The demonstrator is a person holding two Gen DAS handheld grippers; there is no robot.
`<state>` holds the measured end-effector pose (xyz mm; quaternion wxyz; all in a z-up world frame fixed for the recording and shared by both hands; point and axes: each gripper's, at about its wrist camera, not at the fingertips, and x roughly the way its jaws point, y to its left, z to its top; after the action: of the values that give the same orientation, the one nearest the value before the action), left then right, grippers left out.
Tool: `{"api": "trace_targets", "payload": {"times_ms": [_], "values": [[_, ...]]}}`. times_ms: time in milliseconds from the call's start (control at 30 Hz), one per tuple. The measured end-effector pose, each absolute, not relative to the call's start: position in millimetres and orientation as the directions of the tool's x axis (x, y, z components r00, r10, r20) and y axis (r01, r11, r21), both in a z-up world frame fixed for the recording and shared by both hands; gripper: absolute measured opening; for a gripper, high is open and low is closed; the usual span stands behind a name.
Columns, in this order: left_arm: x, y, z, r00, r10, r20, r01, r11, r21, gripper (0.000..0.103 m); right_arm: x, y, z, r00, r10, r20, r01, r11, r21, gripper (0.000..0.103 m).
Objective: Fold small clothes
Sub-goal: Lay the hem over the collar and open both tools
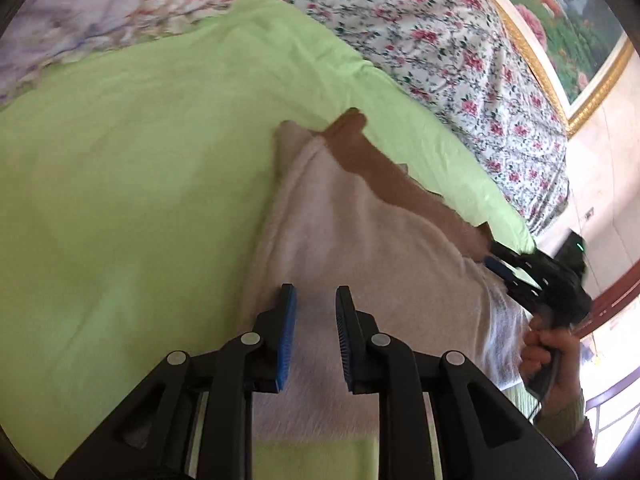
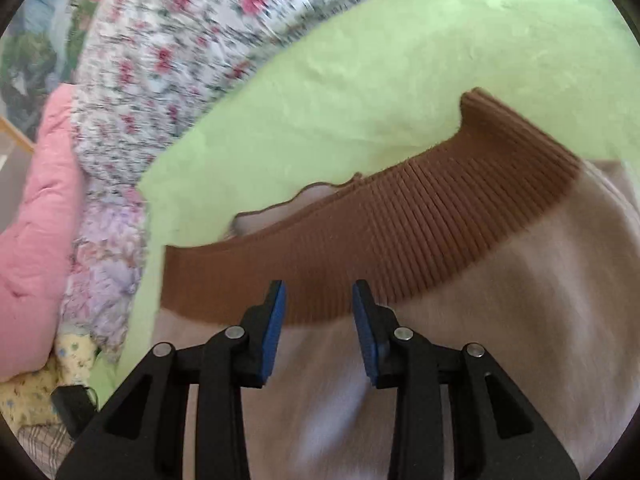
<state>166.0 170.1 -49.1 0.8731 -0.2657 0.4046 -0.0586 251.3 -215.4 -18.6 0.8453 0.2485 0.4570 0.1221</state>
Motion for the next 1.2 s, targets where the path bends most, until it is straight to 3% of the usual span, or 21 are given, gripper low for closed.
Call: {"api": "trace_targets", "payload": {"times_ms": [567, 600, 667, 933, 1200], "values": [[63, 125, -53, 0.596, -0.42, -0.684, -0.061, 0.826, -0.561, 0.03, 68, -230, -4, 0.583, 0.416, -0.698, 0.024, 0.85, 0.526, 0.047], [59, 123, -55, 0.593, -0.428, -0.683, -0.062, 0.821, -0.568, 0.033, 59, -230, -5, 0.586, 0.415, -0.696, 0.024, 0.85, 0.527, 0.048], [55, 120, -58, 0.589, -0.437, -0.68, -0.066, 0.813, -0.579, 0.051, 51, -229, -7, 0.585, 0.416, -0.696, 0.025, 0.848, 0.529, 0.049], [55, 119, -68, 0.603, -0.446, -0.661, -0.106, 0.776, -0.621, 0.052, 19, -220, -12, 0.575, 0.426, -0.699, 0.012, 0.849, 0.528, 0.049], [79, 136, -81, 0.677, -0.448, -0.584, -0.206, 0.646, -0.735, 0.053, 14, -213, -12, 0.57, 0.437, -0.696, -0.003, 0.848, 0.529, 0.049]]}}
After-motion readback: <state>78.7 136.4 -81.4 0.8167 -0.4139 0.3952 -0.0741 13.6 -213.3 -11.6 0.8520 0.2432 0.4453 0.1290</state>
